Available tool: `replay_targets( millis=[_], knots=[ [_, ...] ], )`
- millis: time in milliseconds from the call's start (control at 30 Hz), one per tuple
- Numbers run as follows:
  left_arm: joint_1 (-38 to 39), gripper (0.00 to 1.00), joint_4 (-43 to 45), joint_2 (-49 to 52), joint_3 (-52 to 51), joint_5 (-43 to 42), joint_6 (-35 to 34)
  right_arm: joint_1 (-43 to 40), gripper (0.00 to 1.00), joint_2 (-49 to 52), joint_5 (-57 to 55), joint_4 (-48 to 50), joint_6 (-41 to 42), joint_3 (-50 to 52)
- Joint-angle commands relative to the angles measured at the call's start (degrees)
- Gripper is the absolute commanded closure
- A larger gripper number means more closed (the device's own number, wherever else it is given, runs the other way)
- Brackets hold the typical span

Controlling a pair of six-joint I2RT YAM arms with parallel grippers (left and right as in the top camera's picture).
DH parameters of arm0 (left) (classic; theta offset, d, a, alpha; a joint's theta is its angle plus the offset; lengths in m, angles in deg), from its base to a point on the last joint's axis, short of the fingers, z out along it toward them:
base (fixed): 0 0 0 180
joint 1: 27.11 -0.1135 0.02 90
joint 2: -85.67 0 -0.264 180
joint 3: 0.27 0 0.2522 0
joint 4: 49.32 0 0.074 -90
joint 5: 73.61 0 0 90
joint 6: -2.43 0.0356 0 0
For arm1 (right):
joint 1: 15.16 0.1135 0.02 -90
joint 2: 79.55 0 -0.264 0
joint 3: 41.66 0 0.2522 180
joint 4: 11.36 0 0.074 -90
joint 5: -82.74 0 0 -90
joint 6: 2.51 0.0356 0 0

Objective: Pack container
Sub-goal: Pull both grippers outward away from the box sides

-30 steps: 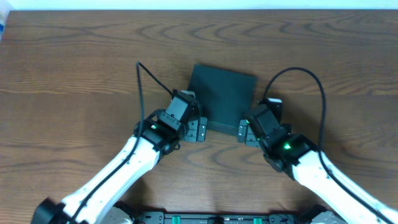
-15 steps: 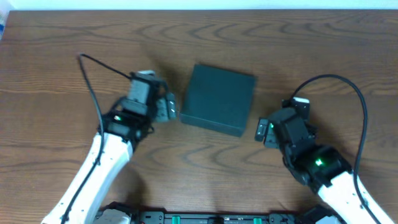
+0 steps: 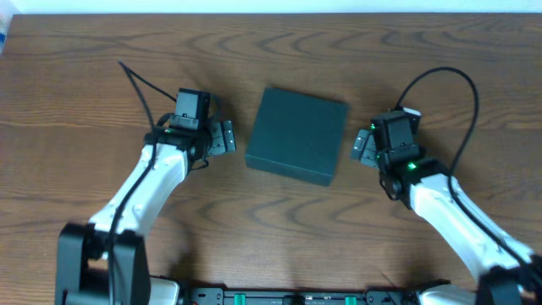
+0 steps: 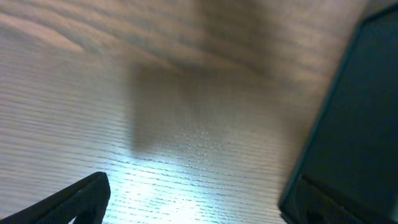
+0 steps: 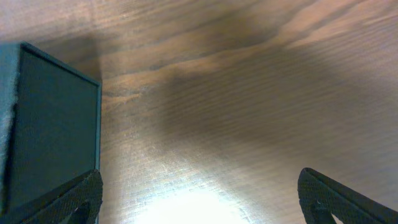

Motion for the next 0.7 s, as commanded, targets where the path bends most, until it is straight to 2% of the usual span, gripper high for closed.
replay_targets(
  millis=[0,233,667],
  knots=[
    [-0.07,0.05,0.37,3.30,0.74,-0.81,1.01,-0.55,0.01,3.69,0.94,2.58,-0.96,-0.42],
    [-0.04,0.05,1.81,6.47,0.74,-2.29,1.11,-0.55,0.01,8.83,0.98,9.46,-0.92,-0.42],
    [2.16,0.05,2.32,9.55,0.72,-7.17,1.07,-0.55,0.01,11.06,1.46,16.87,-0.52,-0.42]
  ],
)
